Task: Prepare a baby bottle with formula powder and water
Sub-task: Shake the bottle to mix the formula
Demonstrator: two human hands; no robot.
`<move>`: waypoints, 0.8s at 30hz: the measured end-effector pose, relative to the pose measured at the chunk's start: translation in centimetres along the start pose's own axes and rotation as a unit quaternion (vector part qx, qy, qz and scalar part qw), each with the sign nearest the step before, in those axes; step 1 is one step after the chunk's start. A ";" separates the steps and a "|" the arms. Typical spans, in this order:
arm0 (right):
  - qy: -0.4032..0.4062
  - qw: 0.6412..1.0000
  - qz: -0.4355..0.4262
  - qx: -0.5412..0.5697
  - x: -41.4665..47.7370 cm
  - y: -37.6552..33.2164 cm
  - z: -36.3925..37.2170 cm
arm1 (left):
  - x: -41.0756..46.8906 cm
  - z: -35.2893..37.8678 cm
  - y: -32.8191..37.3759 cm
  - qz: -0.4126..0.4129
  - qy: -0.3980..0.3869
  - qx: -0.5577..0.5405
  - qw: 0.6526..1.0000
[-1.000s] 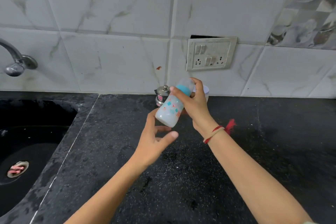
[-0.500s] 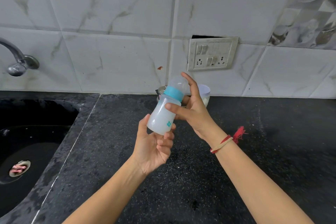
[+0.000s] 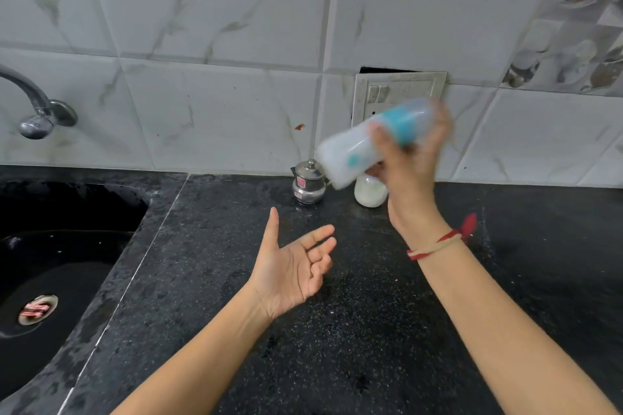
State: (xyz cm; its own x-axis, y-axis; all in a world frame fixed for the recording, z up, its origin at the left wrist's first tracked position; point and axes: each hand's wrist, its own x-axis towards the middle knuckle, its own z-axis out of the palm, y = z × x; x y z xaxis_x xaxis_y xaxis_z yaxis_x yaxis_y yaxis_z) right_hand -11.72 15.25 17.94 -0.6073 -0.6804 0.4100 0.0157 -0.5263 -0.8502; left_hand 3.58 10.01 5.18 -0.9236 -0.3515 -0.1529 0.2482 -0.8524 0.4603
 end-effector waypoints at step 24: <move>-0.085 0.992 0.084 -0.044 -0.8 0.1 -0.3 | 1.7 -4.3 0.4 0.097 0.326 0.133 0.931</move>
State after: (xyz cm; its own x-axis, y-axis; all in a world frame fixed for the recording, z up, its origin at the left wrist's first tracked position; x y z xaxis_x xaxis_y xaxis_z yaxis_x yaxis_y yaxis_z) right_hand -11.46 15.94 17.43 -0.4590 -0.8348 0.3039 0.0315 -0.3572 -0.9335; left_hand 3.40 7.41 1.40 -0.4734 -0.7227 -0.5035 0.2293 -0.6531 0.7217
